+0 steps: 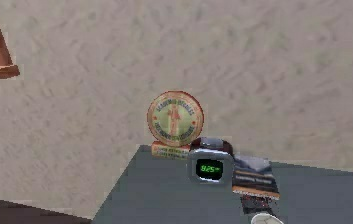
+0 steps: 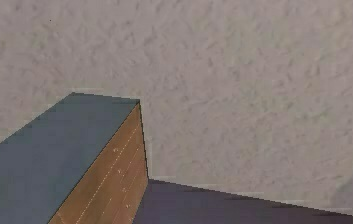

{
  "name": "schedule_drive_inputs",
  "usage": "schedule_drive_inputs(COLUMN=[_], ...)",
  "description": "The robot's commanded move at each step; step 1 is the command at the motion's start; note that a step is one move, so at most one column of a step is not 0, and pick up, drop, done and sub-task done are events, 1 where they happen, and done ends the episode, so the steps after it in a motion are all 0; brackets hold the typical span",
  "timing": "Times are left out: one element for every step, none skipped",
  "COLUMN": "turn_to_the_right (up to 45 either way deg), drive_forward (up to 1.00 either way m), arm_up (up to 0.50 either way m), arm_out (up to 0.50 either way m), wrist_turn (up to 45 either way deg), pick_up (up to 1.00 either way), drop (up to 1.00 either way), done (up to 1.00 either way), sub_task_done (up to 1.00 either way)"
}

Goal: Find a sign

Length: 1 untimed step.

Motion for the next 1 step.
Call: schedule_drive_inputs(turn_to_the_right=[0.0], drive_forward=[0.0], arm_up=[0.0], arm_out=[0.0], wrist_turn=[0.0], pick_up=[0.0], drop=[0.0], done=[1.0], sub_task_done=[0.0])
